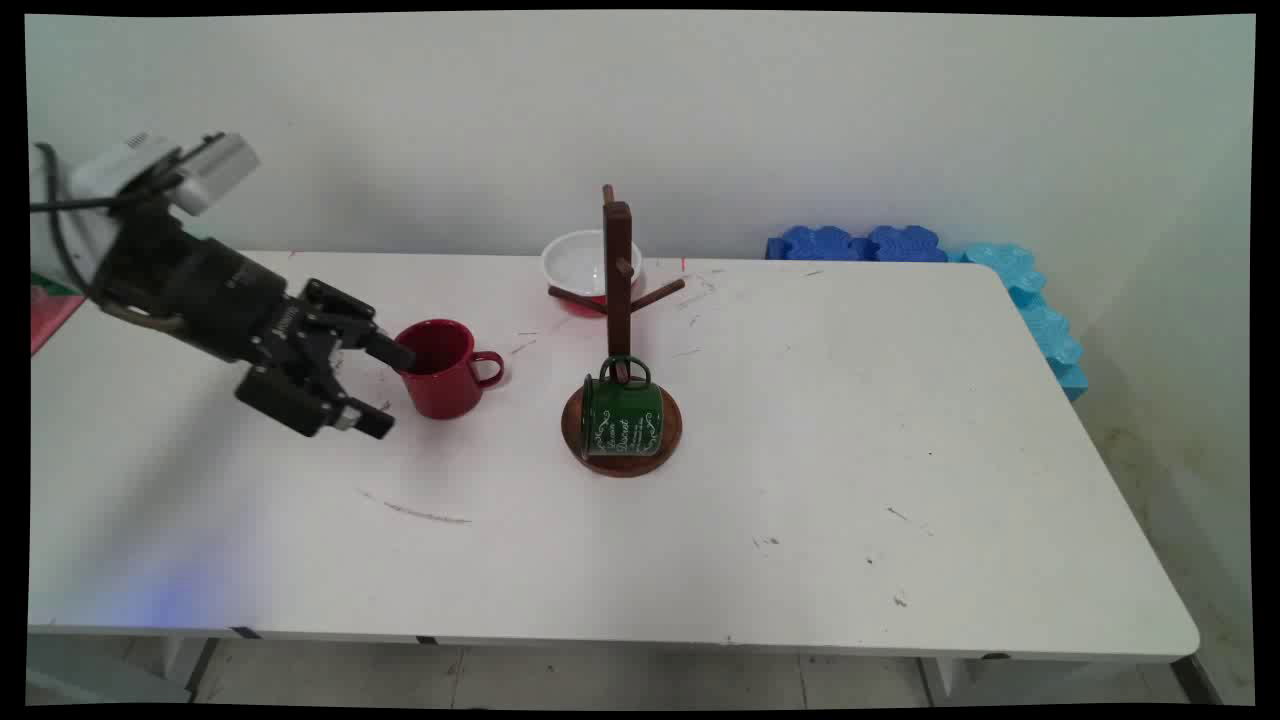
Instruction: Pick up the green mug from the rack
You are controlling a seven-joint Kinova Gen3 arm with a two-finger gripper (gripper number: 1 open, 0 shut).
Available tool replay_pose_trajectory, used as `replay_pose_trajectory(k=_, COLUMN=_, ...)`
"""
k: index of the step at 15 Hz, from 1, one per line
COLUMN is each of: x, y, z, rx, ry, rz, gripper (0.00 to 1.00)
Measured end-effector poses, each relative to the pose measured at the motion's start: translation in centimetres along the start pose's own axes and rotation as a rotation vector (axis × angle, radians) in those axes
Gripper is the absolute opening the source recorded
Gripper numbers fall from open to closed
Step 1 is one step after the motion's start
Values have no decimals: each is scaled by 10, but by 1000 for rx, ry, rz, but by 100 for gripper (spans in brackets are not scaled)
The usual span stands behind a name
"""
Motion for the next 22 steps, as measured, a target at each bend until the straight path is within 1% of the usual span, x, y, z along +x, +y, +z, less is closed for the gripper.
replay_pose_trajectory(k=8, x=-2, y=-9, z=51, rx=-5, ry=32, rz=-76, gripper=100)
replay_pose_trajectory(k=17, x=-5, y=-12, z=111, rx=-23, ry=64, rz=-177, gripper=100)
replay_pose_trajectory(k=22, x=-4, y=-15, z=141, rx=-22, ry=86, rz=-225, gripper=100)
